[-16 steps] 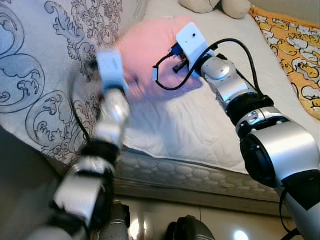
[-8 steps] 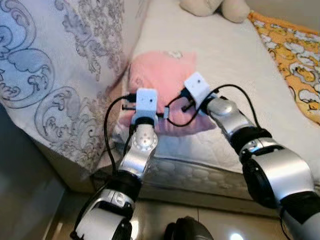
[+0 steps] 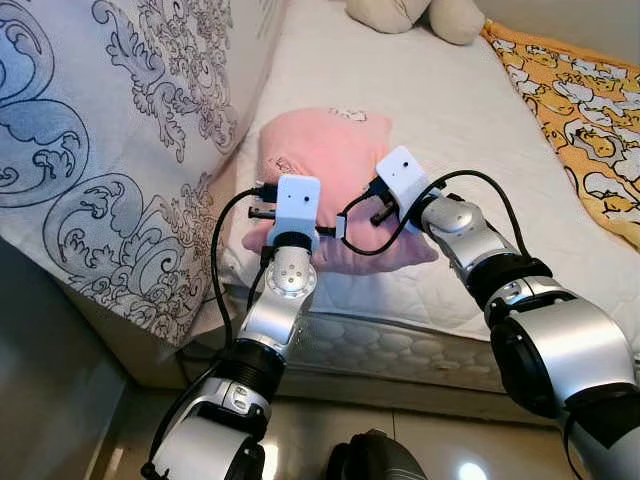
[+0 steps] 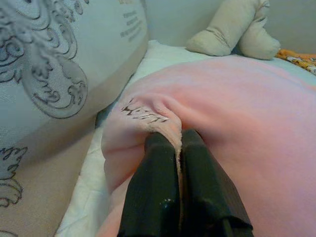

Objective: Clean up the room

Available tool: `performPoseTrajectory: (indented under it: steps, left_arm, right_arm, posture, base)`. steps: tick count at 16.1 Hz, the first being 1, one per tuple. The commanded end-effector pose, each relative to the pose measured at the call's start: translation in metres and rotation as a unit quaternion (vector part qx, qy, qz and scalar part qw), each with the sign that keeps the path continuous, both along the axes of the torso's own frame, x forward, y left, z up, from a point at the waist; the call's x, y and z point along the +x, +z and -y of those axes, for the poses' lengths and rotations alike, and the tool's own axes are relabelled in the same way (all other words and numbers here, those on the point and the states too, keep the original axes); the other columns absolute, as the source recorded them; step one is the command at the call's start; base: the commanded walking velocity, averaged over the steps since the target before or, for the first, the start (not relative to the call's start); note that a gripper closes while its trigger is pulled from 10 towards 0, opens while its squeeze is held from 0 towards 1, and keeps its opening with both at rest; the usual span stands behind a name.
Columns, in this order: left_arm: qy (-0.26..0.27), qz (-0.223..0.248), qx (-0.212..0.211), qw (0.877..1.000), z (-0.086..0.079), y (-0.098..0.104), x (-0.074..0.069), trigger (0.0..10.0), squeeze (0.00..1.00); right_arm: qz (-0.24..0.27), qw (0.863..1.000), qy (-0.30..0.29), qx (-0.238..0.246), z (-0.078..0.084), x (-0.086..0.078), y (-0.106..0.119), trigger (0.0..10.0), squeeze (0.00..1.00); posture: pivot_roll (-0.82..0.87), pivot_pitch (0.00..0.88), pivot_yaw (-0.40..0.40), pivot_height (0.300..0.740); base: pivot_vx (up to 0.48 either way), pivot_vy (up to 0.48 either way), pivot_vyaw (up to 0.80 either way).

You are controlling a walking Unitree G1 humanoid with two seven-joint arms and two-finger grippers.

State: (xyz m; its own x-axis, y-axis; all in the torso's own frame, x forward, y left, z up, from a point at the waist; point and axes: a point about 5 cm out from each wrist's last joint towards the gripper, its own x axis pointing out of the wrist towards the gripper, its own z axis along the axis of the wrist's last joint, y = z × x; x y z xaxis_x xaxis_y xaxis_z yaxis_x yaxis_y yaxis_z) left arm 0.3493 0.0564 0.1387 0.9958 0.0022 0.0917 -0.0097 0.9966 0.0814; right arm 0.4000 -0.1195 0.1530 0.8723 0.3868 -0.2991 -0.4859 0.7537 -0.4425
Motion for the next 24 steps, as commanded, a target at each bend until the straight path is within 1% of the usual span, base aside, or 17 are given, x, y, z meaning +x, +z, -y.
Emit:
performPoseTrajectory:
  steps: [1,2,3,4,6,8,9,10,11,13,14,15,16,18,19,20,24]
  left_arm:
    - [-0.022,0.029,-0.015,0.999,0.017,0.021,0.005,10.0,0.0]
    - [-0.012,0.035,-0.013,0.999,0.012,0.025,0.008,10.0,0.0]
    - [0.01,0.046,-0.008,0.999,0.003,0.031,0.013,10.0,0.0]
    - [0.022,0.052,-0.004,0.998,-0.003,0.034,0.016,10.0,0.0]
    - [0.069,0.066,0.001,0.995,-0.029,0.044,0.026,10.0,0.0]
    - [0.11,0.072,0.005,0.991,-0.053,0.05,0.032,10.0,0.0]
    - [0.124,0.071,0.006,0.99,-0.06,0.05,0.032,10.0,0.0]
    - [0.138,0.061,0.005,0.989,-0.065,0.044,0.03,10.0,0.0]
    - [0.144,0.054,0.005,0.988,-0.066,0.038,0.028,10.0,0.0]
    - [0.132,0.031,0.001,0.991,-0.053,0.019,0.016,10.0,0.0]
    - [0.112,0.018,-0.001,0.994,-0.039,0.007,0.006,10.0,0.0]
    - [0.091,0.011,-0.001,0.996,-0.026,0.0,-0.001,10.0,0.0]
    - [0.063,0.005,-0.002,0.998,-0.012,-0.004,-0.007,10.0,0.0]
    - [0.031,0.001,-0.003,1.0,0.003,-0.005,-0.011,10.0,0.0]
    - [0.016,0.002,-0.012,1.0,0.007,-0.003,-0.01,10.0,0.0]
    - [0.012,0.004,-0.016,1.0,0.007,-0.001,-0.009,10.0,1.0]
    - [0.004,0.017,-0.023,1.0,0.005,0.013,-0.002,10.0,1.0]
  right_arm:
    - [0.034,0.999,0.008,0.005,0.0,0.005,0.018,10.0,0.0]
    - [0.041,0.999,0.01,0.007,-0.002,0.007,0.023,10.0,0.0]
    - [0.051,0.999,0.015,0.007,-0.007,0.009,0.031,10.0,0.0]
    - [0.057,0.998,0.018,0.008,-0.01,0.01,0.035,10.0,0.0]
    - [0.073,0.997,0.032,0.012,-0.022,0.012,0.048,10.0,0.0]
    - [0.081,0.995,0.045,0.021,-0.033,0.013,0.056,10.0,0.0]
    - [0.082,0.995,0.051,0.022,-0.037,0.012,0.057,10.0,0.0]
    - [0.081,0.995,0.059,0.022,-0.043,0.011,0.057,10.0,0.0]
    - [0.079,0.994,0.065,0.024,-0.046,0.011,0.056,10.0,0.0]
    - [0.06,0.995,0.077,0.024,-0.05,0.006,0.043,10.0,0.0]
    - [0.045,0.995,0.081,0.022,-0.05,0.003,0.032,10.0,0.0]
    - [0.031,0.996,0.081,0.019,-0.048,0.001,0.024,10.0,0.0]
    - [0.014,0.997,0.081,0.013,-0.045,-0.002,0.013,10.0,0.0]
    - [-0.009,0.998,0.067,0.013,-0.036,-0.005,-0.001,10.0,0.0]
    - [-0.017,0.998,0.051,0.02,-0.03,-0.006,-0.006,10.0,0.99]
    - [-0.019,0.999,0.043,0.026,-0.027,-0.006,-0.007,10.0,1.0]
    - [-0.011,0.999,0.011,0.034,-0.013,-0.004,-0.006,10.0,1.0]
  posture:
    - [0.18,0.065,-0.162,0.697]
    - [0.18,0.061,-0.163,0.697]
    - [0.18,0.059,-0.163,0.697]
    - [0.19,0.058,-0.165,0.697]
    - [0.19,0.055,-0.17,0.697]
    - [0.2,0.056,-0.176,0.697]
    - [0.2,0.056,-0.178,0.697]
    - [0.21,0.064,-0.184,0.697]
    - [0.21,0.066,-0.185,0.697]
    - [0.22,0.085,-0.191,0.697]
    - [0.22,0.091,-0.191,0.697]
    - [0.22,0.093,-0.191,0.697]
    - [0.22,0.096,-0.193,0.697]
    - [0.21,0.098,-0.192,0.697]
    - [0.2,0.097,-0.189,0.697]
    - [0.2,0.095,-0.188,0.697]
    - [0.19,0.09,-0.184,0.697]
  base:
    - [0.0,0.0,0.0]
    - [0.0,0.0,0.0]
    - [0.0,0.0,0.0]
    - [0.0,0.0,0.0]
    - [0.0,0.0,0.0]
    - [0.0,0.0,0.0]
    - [0.0,0.0,0.0]
    - [0.0,0.0,0.0]
    - [0.0,0.0,0.0]
    - [0.0,0.0,0.0]
    - [0.0,0.0,0.0]
    - [0.0,0.0,0.0]
    - [0.0,0.0,0.0]
    - [0.0,0.0,0.0]
    - [0.0,0.0,0.0]
    - [0.0,0.0,0.0]
    - [0.0,0.0,0.0]
